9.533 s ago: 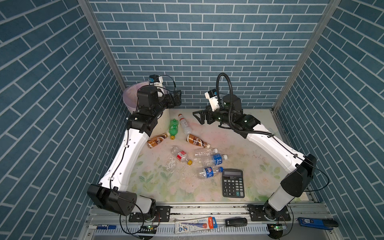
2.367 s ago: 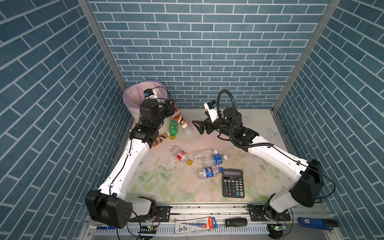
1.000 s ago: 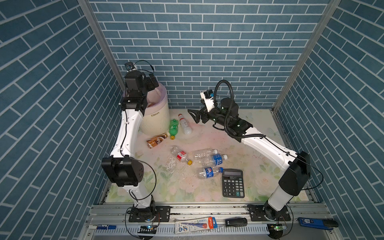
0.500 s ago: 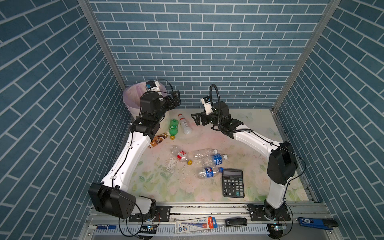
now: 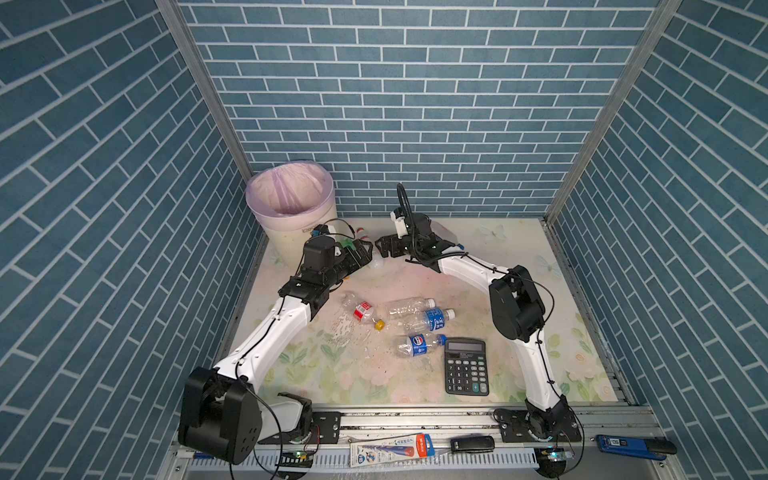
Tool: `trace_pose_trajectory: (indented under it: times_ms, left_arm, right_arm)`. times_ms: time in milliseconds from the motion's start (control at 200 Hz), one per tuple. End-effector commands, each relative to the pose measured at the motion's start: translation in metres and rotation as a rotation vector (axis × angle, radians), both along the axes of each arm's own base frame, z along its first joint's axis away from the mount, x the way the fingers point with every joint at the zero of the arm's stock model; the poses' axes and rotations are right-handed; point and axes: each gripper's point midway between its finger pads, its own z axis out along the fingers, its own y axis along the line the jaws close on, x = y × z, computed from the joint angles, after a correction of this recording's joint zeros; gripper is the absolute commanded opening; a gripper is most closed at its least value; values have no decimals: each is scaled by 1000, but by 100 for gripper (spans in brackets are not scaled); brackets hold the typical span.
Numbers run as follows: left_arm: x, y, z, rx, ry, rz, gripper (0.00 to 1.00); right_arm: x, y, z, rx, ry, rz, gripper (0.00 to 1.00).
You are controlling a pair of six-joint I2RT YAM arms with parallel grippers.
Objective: Throw the plastic bottles in the bin
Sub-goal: 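Lower the right gripper and close it on the white red-cap bottle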
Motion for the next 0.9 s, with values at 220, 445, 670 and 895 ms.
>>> trace_pose_trajectory:
  times_ms: [220, 445, 670, 895]
  left_arm:
    - [-14, -3, -23, -116, 60, 1, 99]
    - [-12, 7, -35, -142, 104, 13, 99]
    - [-11, 14, -33, -146, 100, 8, 99]
    - [-12, 17, -37, -145, 109, 12, 99]
  right_arm:
    - [11, 38, -35, 58, 143, 34, 90]
    - [7, 55, -60, 28, 190, 61, 86]
    - [2, 64, -78, 4, 214, 71, 80]
    - [-3, 64, -95, -35, 238, 69, 70]
